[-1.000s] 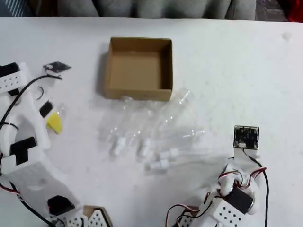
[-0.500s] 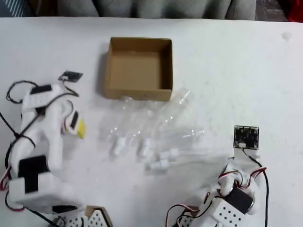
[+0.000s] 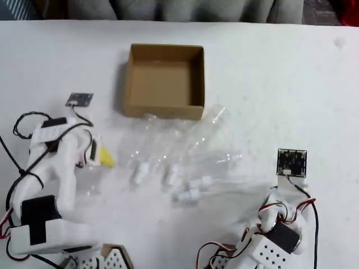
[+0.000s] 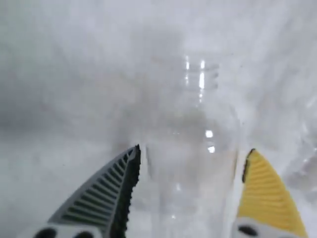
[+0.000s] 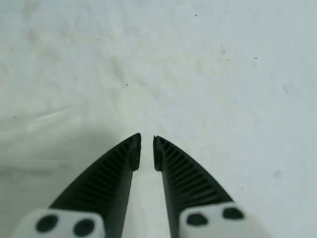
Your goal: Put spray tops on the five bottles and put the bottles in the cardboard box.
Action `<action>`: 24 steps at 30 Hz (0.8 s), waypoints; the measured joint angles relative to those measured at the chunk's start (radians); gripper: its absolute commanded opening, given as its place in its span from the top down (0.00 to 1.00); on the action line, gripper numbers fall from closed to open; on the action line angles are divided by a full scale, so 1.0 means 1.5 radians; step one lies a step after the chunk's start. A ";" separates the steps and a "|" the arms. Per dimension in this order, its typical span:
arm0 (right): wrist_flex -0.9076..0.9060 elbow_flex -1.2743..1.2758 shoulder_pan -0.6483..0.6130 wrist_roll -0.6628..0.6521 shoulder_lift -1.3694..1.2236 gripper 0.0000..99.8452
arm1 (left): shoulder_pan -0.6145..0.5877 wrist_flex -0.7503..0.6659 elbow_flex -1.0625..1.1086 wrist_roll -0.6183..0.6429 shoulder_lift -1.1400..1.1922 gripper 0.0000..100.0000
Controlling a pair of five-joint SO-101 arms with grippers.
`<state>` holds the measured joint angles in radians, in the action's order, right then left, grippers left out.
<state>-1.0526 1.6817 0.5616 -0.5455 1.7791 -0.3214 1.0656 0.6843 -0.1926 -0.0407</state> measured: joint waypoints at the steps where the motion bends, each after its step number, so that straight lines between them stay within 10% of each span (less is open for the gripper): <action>1: 0.000 0.000 0.000 0.000 0.000 0.99 | 0.000 0.000 0.000 0.000 0.000 0.71; 24: 0.000 -0.247 -0.162 0.045 -0.062 0.99 | 0.005 0.000 0.000 0.000 0.000 0.75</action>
<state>-1.0526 1.3119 0.3191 -0.4780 1.6855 -0.3138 1.0656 0.6843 -0.1926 -0.0407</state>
